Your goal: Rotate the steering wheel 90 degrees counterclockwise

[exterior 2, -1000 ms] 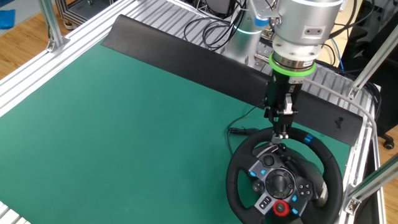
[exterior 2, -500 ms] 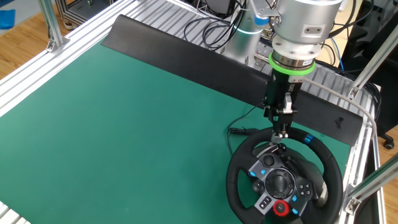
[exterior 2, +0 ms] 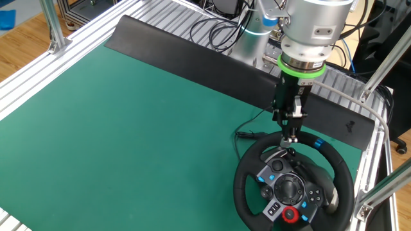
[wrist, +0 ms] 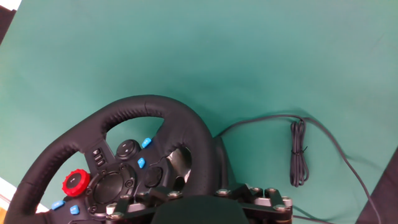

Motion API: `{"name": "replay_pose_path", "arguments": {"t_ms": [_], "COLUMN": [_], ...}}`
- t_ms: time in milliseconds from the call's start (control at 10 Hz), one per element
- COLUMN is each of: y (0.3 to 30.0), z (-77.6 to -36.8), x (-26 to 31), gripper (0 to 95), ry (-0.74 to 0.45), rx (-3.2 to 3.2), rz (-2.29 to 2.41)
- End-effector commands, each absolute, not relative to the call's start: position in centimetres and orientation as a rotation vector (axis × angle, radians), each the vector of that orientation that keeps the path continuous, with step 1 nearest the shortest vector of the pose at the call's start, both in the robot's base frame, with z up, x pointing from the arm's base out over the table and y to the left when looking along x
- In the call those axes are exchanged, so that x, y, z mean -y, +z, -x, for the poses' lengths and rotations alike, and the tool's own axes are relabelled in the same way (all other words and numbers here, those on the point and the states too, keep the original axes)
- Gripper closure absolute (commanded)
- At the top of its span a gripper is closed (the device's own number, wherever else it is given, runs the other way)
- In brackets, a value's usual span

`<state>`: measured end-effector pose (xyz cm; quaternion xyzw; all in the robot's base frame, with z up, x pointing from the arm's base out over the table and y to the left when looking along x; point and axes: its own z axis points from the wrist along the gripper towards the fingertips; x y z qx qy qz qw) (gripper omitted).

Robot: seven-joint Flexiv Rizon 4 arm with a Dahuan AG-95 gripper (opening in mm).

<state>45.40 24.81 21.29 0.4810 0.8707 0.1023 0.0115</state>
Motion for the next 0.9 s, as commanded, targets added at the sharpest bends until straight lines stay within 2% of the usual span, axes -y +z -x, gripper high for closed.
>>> {"name": "replay_pose_path", "arguments": {"t_ms": [100, 900], "y": [21.3, 22.3], "z": [-45.4, -44.0], "x": [-24.7, -27.2], "gripper": [19.0, 19.0], "ry": [0.317, 0.295], "rx": [-2.714, -2.735], "rz": [-1.500, -1.602]}}
